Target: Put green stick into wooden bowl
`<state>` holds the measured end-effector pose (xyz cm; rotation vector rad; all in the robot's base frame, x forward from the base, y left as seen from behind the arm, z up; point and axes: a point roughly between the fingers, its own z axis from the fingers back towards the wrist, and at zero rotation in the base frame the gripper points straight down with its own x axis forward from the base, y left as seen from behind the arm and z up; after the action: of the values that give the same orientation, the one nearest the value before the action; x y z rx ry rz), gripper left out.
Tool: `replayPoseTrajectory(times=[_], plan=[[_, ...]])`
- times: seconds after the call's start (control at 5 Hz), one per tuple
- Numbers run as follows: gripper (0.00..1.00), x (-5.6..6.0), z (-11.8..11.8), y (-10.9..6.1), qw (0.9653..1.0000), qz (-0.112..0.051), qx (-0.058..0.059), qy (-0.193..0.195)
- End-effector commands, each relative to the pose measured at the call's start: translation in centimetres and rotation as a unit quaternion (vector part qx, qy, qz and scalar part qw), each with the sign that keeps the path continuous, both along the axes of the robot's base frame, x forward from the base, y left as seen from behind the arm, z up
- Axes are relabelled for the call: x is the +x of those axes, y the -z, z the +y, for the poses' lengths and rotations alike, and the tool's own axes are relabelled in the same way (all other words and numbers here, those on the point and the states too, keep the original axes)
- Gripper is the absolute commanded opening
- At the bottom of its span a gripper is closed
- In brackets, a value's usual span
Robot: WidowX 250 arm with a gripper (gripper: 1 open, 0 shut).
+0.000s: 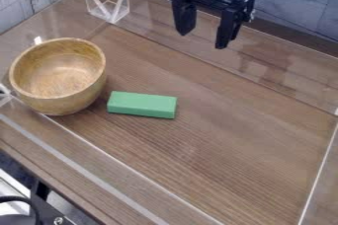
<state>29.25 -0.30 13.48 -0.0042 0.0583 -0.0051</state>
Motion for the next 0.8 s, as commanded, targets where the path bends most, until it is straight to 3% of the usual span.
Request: replayPoseTrajectory(times=[0.0, 0.2, 0.4, 0.6], plan=[[1.00, 0.0, 1.2, 0.8, 0.9998, 0.014, 0.001, 0.014], [1.00, -0.3, 2.9, 1.3, 0.9980, 0.026, 0.001, 0.058], [1.00, -1.5, 4.8, 3.1, 0.9847, 0.032, 0.002, 0.171], [1.00, -2.9, 6.5, 5.2, 0.9650, 0.030, 0.010, 0.260]])
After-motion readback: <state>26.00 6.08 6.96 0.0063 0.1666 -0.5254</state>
